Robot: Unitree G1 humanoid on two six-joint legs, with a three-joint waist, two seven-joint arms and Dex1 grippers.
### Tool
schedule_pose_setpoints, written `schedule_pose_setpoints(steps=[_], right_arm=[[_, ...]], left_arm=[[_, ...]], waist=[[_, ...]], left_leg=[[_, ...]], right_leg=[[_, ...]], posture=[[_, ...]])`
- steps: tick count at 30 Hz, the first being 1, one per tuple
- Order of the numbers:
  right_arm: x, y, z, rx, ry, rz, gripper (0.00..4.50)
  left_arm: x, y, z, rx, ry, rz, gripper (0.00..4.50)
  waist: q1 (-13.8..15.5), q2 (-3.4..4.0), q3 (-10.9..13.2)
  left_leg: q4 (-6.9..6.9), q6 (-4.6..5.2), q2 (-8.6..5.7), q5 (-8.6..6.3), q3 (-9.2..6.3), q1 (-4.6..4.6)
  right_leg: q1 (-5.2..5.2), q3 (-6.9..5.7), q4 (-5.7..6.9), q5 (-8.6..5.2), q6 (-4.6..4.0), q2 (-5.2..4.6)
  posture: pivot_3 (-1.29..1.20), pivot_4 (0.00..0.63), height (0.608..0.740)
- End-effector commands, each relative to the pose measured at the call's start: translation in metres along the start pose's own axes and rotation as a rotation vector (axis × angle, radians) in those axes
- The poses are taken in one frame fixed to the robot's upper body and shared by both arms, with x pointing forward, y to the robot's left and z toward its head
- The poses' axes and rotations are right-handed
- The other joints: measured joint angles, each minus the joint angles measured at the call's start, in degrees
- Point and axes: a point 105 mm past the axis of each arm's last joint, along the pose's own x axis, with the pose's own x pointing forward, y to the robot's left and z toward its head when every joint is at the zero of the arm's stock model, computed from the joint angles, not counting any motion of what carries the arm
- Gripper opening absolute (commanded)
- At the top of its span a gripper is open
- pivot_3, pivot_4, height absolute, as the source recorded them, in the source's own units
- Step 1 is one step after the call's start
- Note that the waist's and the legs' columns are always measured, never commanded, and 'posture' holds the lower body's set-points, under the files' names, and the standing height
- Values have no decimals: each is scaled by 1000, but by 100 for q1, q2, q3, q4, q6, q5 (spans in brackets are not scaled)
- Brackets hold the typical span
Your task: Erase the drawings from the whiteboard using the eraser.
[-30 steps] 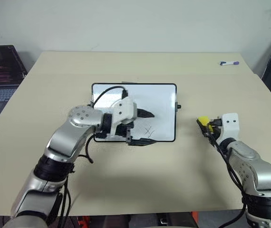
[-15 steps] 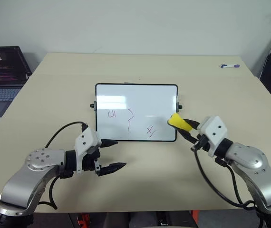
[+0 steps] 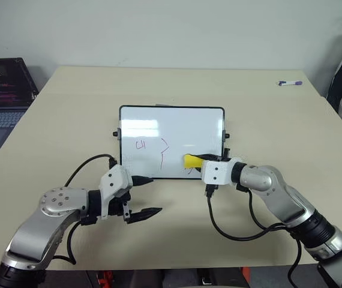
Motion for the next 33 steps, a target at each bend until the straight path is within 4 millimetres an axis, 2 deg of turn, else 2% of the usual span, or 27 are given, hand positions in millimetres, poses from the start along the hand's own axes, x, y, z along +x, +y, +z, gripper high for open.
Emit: schedule_pose_setpoints(steps=[1,6,8,14,16,19,23,25,27,33], right_arm=[[2,8,-7,-44,32,61,1144],[5,-36,-13,-85,77,-134,1143],[5,-42,-15,-93,86,-164,1141],[2,1,-18,-133,80,78,1139],[0,7,-21,-142,91,116,1124],[-4,-4,-32,-167,139,70,1123],[-10,-38,-42,-146,195,-107,1123],[-11,-42,-42,-146,198,-125,1122],[-10,-37,-42,-125,187,-101,1122],[-12,14,-39,-138,156,160,1120]], left_arm=[[-1,7,2,26,-11,17,4500],[-11,24,-12,7,26,59,4500],[-12,26,-13,10,28,57,4500],[-7,25,-10,16,23,40,4500],[-6,24,-8,16,20,33,4500],[-6,25,-7,17,20,31,4500],[-7,25,-6,15,22,24,4500],[-7,24,-6,13,24,20,4500],[-6,22,-6,11,23,13,4500],[-5,20,-7,8,21,6,4500]], waist=[[0,0,0],[-30,0,0],[-21,0,0],[25,-8,-5],[19,-8,-6],[4,-8,-6],[7,-8,-5],[5,-8,-5],[11,-8,-6],[26,-10,-7]], left_leg=[[0,0,0,0,-1,2],[3,1,3,2,3,7],[4,3,3,4,2,8],[5,3,-1,4,1,4],[5,4,-1,4,2,5],[5,4,0,4,2,6],[8,5,0,6,1,8],[11,9,-1,8,4,9],[13,15,-1,14,3,9],[11,20,-2,16,3,13]], right_leg=[[2,-1,0,0,0,0],[1,2,6,5,-3,3],[2,1,7,6,-4,4],[4,0,4,10,-9,-1],[5,0,3,10,-9,-1],[5,0,4,9,-9,-1],[7,-1,6,10,-5,-1],[8,3,6,14,3,-1],[10,2,5,16,9,-1],[16,1,1,17,10,-2]], posture=[[0,150,740],[0,150,740],[0,150,740],[0,150,740],[0,150,740],[0,150,740],[0,150,740],[0,150,740],[0,150,740],[0,150,740]])
